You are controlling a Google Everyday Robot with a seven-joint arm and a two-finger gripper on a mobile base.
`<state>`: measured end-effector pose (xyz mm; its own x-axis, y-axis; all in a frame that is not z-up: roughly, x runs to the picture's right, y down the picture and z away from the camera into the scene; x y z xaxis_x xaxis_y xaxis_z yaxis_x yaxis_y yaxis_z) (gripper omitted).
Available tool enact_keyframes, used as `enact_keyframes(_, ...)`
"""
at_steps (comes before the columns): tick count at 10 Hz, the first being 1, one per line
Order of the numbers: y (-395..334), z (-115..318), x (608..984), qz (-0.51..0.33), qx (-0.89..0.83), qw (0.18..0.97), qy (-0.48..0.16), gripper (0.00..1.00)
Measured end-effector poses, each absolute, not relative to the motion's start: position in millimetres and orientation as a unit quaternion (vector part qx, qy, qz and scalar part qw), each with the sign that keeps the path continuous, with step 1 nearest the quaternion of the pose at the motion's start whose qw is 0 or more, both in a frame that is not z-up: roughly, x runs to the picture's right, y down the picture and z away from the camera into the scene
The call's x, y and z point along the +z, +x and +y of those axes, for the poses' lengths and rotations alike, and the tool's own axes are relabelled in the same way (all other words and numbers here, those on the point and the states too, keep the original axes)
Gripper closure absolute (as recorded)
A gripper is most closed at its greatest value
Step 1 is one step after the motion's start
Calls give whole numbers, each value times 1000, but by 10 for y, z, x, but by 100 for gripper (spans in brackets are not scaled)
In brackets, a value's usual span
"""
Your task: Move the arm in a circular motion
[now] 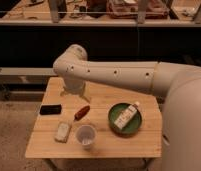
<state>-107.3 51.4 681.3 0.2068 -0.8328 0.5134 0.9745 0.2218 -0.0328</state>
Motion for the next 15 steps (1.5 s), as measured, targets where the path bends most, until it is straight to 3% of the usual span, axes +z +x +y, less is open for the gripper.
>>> enact_keyframes(4,-555,968,6066,-174,-600,757,-189,20)
enact_keyframes(6,-45,992,5911,-128,-561,793,-201,20)
enact_keyframes(12,2007,758,5887,45,-343,912,-219,20)
enact_keyframes(15,3100,404,6369,129,-220,943,-214,20)
